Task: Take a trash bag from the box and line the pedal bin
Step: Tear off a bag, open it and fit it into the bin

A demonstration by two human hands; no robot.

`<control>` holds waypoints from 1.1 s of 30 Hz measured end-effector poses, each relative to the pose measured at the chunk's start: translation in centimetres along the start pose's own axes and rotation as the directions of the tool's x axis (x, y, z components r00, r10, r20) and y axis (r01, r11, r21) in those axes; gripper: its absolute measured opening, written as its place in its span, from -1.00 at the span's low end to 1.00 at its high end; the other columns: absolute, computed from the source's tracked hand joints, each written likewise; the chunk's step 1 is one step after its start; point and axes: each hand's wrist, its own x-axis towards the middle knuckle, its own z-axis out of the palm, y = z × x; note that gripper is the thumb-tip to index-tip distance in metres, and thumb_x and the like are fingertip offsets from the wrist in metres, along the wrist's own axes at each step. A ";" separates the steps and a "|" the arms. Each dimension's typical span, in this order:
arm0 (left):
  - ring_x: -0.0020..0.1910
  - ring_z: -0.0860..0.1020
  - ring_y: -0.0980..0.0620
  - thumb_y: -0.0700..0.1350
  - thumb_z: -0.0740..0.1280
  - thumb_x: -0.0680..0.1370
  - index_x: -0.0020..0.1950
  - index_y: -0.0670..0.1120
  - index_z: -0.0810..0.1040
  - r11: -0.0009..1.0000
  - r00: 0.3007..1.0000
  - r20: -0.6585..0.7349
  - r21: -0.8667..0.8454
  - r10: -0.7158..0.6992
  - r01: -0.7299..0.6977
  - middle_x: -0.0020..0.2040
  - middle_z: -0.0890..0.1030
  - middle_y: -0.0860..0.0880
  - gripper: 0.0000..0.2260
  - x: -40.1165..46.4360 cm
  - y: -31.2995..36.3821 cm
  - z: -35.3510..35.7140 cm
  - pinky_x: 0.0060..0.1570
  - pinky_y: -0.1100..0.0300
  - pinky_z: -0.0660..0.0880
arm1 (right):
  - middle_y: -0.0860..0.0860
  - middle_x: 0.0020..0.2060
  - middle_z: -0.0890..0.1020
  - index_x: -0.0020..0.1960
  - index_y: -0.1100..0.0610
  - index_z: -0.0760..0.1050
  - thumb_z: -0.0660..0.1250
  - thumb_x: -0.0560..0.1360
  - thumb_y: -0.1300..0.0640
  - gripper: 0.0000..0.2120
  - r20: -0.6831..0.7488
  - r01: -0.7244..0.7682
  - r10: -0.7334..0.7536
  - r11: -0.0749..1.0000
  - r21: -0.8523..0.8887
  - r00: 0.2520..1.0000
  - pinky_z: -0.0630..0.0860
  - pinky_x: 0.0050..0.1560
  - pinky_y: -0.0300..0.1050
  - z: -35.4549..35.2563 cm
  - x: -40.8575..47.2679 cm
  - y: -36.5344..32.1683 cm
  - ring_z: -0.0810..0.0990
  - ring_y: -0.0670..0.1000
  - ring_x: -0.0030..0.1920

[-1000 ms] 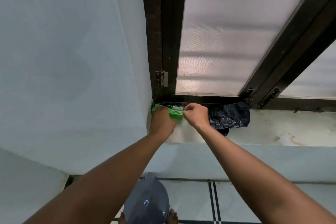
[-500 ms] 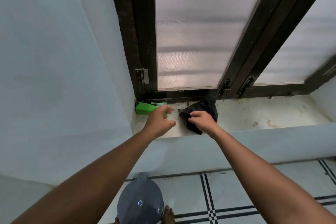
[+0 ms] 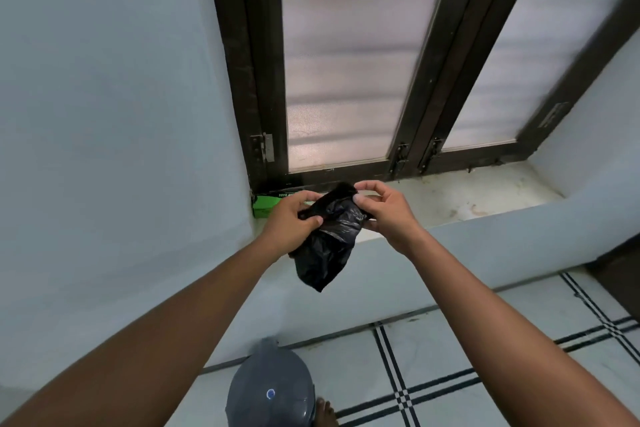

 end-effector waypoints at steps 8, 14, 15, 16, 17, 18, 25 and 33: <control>0.16 0.44 0.06 0.03 0.46 0.51 0.17 0.11 0.51 0.953 0.955 -0.199 0.251 0.221 -0.168 0.14 0.50 0.09 -0.73 -7.4 -0.7 -2.7 0.06 0.17 0.42 | 0.15 -0.17 0.67 -0.06 0.21 0.61 0.50 0.46 0.39 -0.85 -0.169 0.035 -0.018 0.994 0.099 0.985 0.69 0.04 0.11 6.4 -8.9 0.5 0.70 0.16 -0.06; -0.30 0.70 0.06 -0.02 0.50 0.55 0.09 -0.02 0.65 0.992 0.991 0.123 -0.120 0.053 -0.038 -0.18 0.72 -0.01 -0.84 -12.7 -1.1 -3.8 -0.22 0.12 0.59 | 0.30 0.09 0.70 0.20 0.31 0.62 0.40 0.57 0.30 -0.78 -0.088 -0.043 0.087 0.910 0.412 0.992 0.63 0.17 0.21 10.2 -15.3 2.2 0.68 0.30 0.09; -0.34 0.68 0.07 -0.08 0.50 0.55 0.06 -0.05 0.67 0.990 0.995 0.088 -0.138 0.044 -0.032 -0.22 0.71 -0.01 -0.88 -13.5 -1.5 -3.9 -0.23 0.11 0.59 | 0.29 0.11 0.69 0.22 0.30 0.62 0.37 0.58 0.31 -0.77 -0.106 -0.051 0.106 0.903 0.426 0.989 0.65 0.14 0.16 10.6 -16.3 2.3 0.69 0.28 0.09; -0.35 0.66 0.06 -0.11 0.50 0.55 0.01 -0.07 0.68 0.983 0.998 0.055 -0.184 0.022 -0.011 -0.25 0.71 -0.02 -0.92 -14.5 -1.7 -4.0 -0.22 0.10 0.60 | 0.27 0.09 0.69 0.22 0.28 0.62 0.36 0.57 0.35 -0.77 -0.146 -0.046 0.122 0.897 0.440 0.982 0.68 0.09 0.08 10.8 -17.3 2.5 0.69 0.25 0.07; -0.35 0.66 0.04 -0.10 0.50 0.55 -0.03 -0.09 0.69 0.974 1.000 0.027 -0.225 -0.005 0.011 -0.26 0.70 -0.04 -0.93 -15.3 -2.0 -4.1 -0.21 0.10 0.60 | 0.25 0.06 0.70 0.20 0.27 0.63 0.36 0.56 0.38 -0.77 -0.195 -0.033 0.138 0.886 0.462 0.971 0.69 0.03 0.00 11.0 -18.1 2.6 0.70 0.22 0.05; -0.34 0.65 0.03 -0.08 0.50 0.55 -0.07 -0.09 0.69 0.969 1.000 0.002 -0.245 -0.025 0.025 -0.27 0.70 -0.05 -0.91 -16.0 -2.4 -4.4 -0.20 0.09 0.61 | 0.24 0.04 0.70 0.17 0.26 0.63 0.38 0.54 0.41 -0.77 -0.239 -0.017 0.153 0.871 0.491 0.959 0.69 -0.01 -0.05 11.0 -18.8 2.7 0.70 0.20 0.04; -0.20 0.55 0.03 0.00 0.42 0.59 -0.29 -0.04 0.59 0.960 0.991 -0.120 -0.278 -0.056 0.020 -0.26 0.63 -0.01 -0.73 -21.5 -2.4 -4.0 -0.07 0.05 0.50 | 0.14 -0.02 0.71 0.14 0.22 0.61 0.49 0.45 0.43 -0.71 -0.340 0.034 0.169 0.855 0.518 0.925 0.65 -0.03 -0.13 11.4 -23.0 3.7 0.70 0.07 -0.02; -0.12 0.65 -0.18 -0.39 0.47 0.45 -0.14 -0.17 0.51 0.891 0.997 0.070 -0.450 -0.039 0.066 -0.18 0.66 -0.16 -0.81 -26.9 -0.6 -3.8 -0.02 -0.06 0.66 | 0.14 0.08 0.70 0.14 0.14 0.61 0.32 0.51 0.50 -0.65 -0.287 0.046 0.123 0.855 0.517 0.950 0.66 0.04 -0.05 10.0 -27.1 3.5 0.67 0.08 0.00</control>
